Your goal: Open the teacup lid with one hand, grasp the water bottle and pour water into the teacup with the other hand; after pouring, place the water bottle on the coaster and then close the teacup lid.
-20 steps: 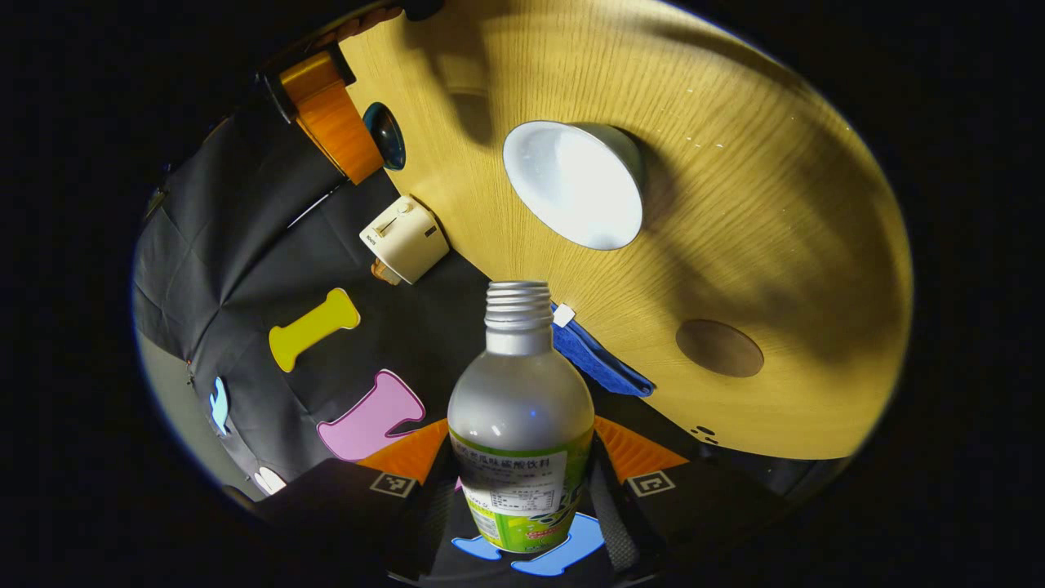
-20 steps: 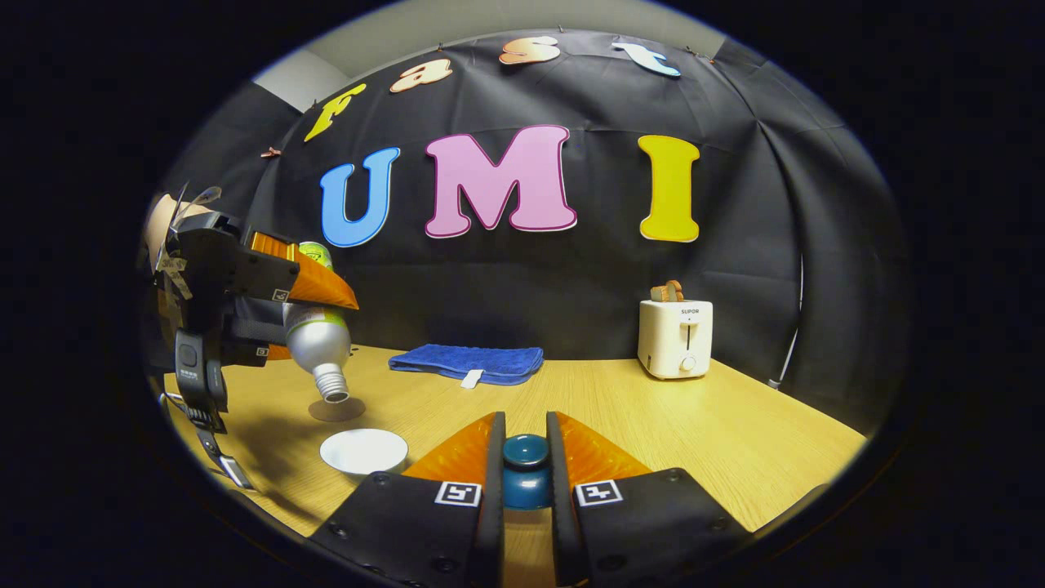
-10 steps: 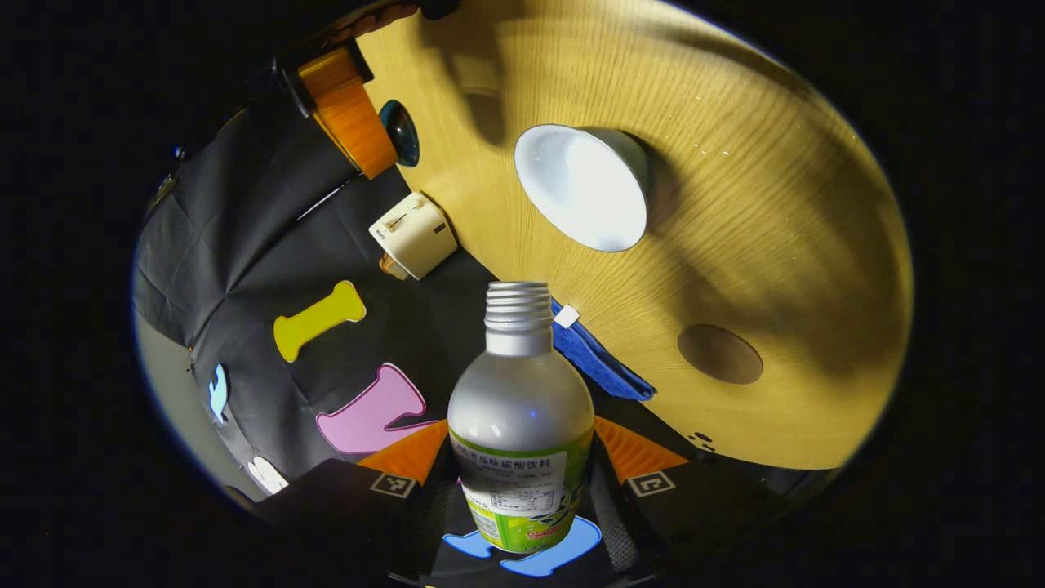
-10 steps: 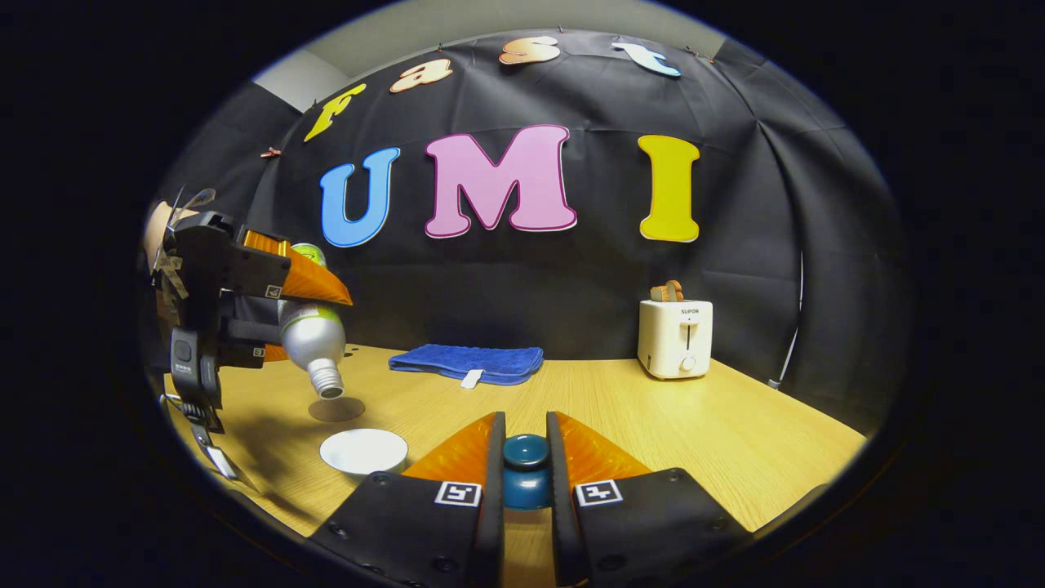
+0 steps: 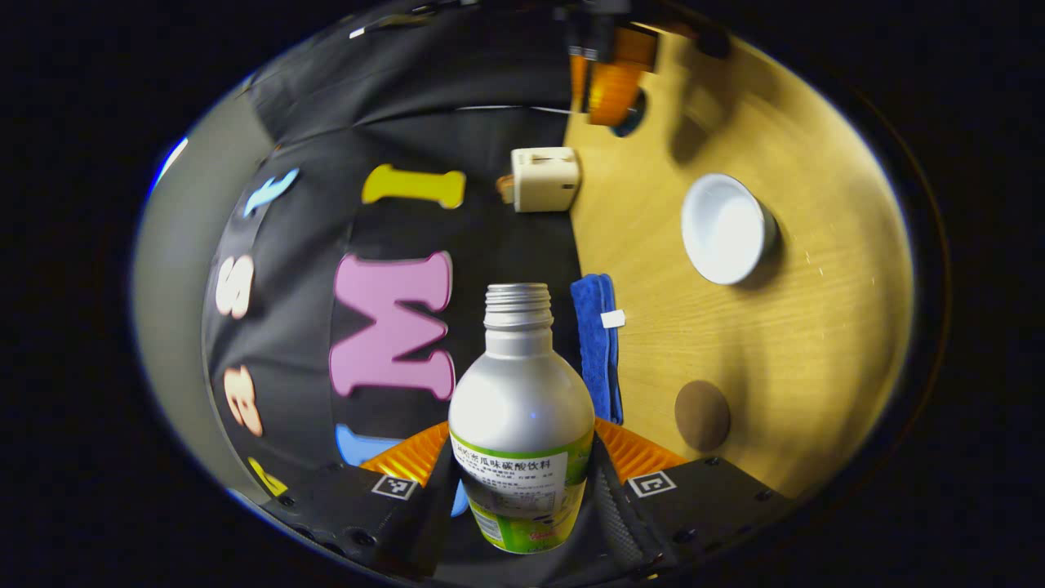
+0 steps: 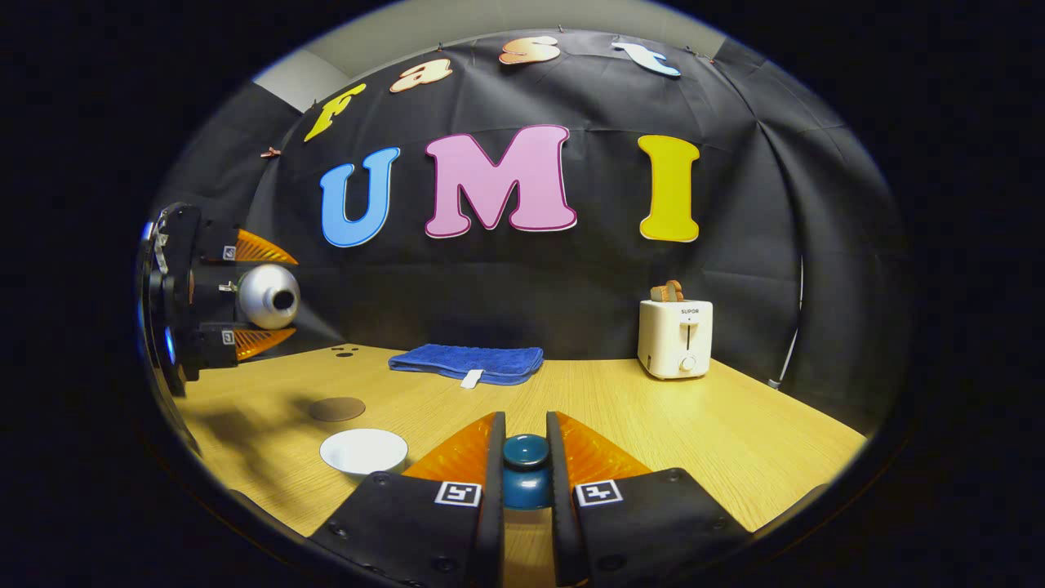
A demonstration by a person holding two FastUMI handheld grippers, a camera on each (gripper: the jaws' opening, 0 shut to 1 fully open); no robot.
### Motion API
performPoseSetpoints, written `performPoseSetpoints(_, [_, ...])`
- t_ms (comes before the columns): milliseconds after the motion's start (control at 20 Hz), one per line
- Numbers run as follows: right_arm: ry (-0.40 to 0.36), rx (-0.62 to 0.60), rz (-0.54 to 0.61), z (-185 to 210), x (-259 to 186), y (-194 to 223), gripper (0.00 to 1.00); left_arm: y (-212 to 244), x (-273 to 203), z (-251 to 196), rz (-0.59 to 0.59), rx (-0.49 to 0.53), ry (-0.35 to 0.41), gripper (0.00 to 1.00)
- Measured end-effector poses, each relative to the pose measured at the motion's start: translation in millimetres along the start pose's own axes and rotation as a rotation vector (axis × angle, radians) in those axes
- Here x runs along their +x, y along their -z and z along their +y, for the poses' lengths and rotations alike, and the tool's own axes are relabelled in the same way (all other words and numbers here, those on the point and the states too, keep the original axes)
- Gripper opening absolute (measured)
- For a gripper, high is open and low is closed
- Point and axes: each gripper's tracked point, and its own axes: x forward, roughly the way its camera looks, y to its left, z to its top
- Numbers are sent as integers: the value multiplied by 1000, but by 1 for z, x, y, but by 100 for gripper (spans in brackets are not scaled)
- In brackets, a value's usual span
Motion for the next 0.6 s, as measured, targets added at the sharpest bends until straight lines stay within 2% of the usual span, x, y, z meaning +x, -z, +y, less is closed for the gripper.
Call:
performPoseSetpoints(350, [3,-1,0,0,0,0,27,31,3,20,-16,-887,-53,78])
performPoseSetpoints(450, [21,-1,-1,-4,1,0,27,42,16,22,-42,-1088,-72,78])
performPoseSetpoints(600, [34,-2,-1,-6,0,0,28,56,29,18,-131,-1343,-49,78])
